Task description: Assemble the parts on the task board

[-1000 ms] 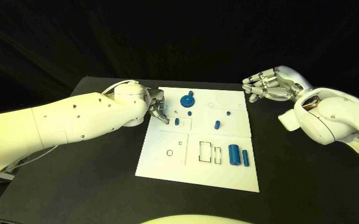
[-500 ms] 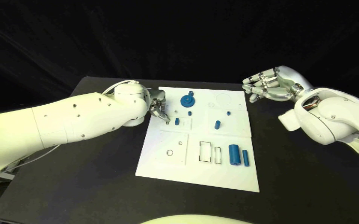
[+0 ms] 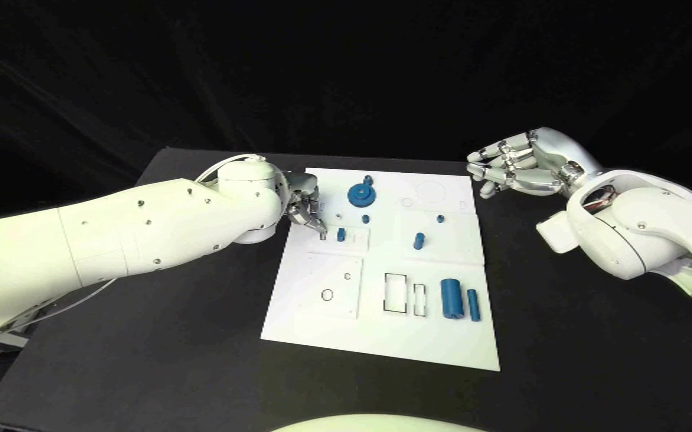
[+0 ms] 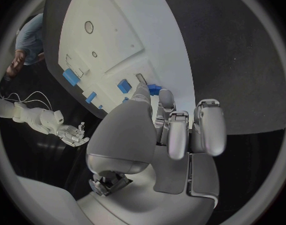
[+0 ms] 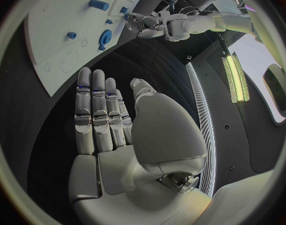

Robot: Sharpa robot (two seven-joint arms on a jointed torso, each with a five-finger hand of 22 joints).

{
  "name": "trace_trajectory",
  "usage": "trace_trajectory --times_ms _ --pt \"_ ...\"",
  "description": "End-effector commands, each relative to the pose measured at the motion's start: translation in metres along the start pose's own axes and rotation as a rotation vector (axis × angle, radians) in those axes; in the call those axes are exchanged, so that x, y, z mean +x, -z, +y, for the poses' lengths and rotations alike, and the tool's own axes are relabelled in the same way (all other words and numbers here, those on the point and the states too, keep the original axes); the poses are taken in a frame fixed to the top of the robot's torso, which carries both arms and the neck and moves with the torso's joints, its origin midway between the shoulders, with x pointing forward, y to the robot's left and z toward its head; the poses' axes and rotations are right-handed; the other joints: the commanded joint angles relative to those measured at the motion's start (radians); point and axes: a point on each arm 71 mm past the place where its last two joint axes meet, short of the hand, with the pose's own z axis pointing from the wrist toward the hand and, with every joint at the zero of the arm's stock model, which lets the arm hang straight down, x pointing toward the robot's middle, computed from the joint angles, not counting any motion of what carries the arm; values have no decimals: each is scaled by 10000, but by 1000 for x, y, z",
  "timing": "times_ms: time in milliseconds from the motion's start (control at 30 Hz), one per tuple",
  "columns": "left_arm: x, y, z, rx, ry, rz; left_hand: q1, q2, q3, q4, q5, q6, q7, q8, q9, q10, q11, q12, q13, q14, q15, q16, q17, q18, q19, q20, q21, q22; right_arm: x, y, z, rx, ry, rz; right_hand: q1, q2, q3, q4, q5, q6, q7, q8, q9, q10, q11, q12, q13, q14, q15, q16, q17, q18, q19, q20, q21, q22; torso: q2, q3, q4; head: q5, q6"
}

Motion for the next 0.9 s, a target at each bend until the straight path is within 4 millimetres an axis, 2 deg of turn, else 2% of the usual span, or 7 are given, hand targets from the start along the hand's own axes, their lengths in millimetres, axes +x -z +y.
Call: trace_trajectory --times_ms 33,133,333,433,533,667,900 --pt "3 0 -1 181 -8 291 456 242 145 -5 50 -85 7 -109 -79 -80 12 -63 -39 810 23 -61 2033 -86 -21 25 23 10 1 0 0 10 -7 108 -37 100 35 -17 54 -19 31 -30 10 -17 55 6 17 17 16 -14 -10 67 50 44 -68 -15 -1 -3 2 -8 -6" --pt "3 1 0 194 64 329 651 279 461 5 57 -118 28 -300 -222 -143 35 -132 -86 806 40 -72 2024 -86 -25 44 27 19 1 0 -1 20 -8 116 -40 101 35 -16 54 -19 31 -30 10 -16 56 6 17 17 16 -14 -10 67 50 44 -69 -16 0 -5 1 -4 -2" --pt "4 1 1 223 240 413 873 116 1239 -7 74 -47 32 -673 -518 -306 39 -294 -224 804 49 -79 2025 -77 -48 56 11 0 1 0 -1 39 -10 141 -49 103 33 -12 60 -20 32 -30 11 -16 56 7 17 17 16 -13 -10 66 52 44 -69 -19 0 -4 2 0 -4" --pt "4 1 1 225 329 472 785 -136 1735 -1 64 49 68 -882 -691 -445 52 -396 -344 797 71 -95 2012 -71 -67 61 -7 -22 1 0 -2 49 -10 145 -50 103 33 -12 60 -20 32 -30 11 -16 56 7 17 17 16 -13 -10 66 52 44 -69 -19 0 -4 11 -7 -3" --pt "5 1 1 219 410 526 646 -324 1945 3 64 64 110 -1009 -787 -647 90 -522 -561 782 98 -124 1980 -59 -98 72 -44 -77 1 0 -2 58 -11 153 -50 103 33 -12 60 -20 32 -30 11 -16 56 7 17 17 16 -13 -10 66 52 44 -69 -19 -2 -2 5 -3 0" --pt "5 1 2 178 506 585 238 -728 2095 9 52 125 183 -1181 -921 -847 174 -615 -758 765 155 -156 1946 -43 -138 113 -95 -148 2 0 -3 72 -13 162 -61 103 30 -7 69 -22 34 -31 11 -15 57 8 18 18 17 -13 -10 66 53 44 -70 -22 -5 -5 2 3 7" --pt "5 1 4 81 578 637 -255 -1073 2335 8 45 169 283 -1392 -1087 -892 251 -577 -761 761 221 -162 1945 -37 -149 174 -110 -165 2 0 -3 92 -17 171 -61 103 30 -7 69 -22 34 -31 11 -15 57 8 18 18 17 -13 -10 66 53 44 -70 -22 -5 -3 3 -12 8"
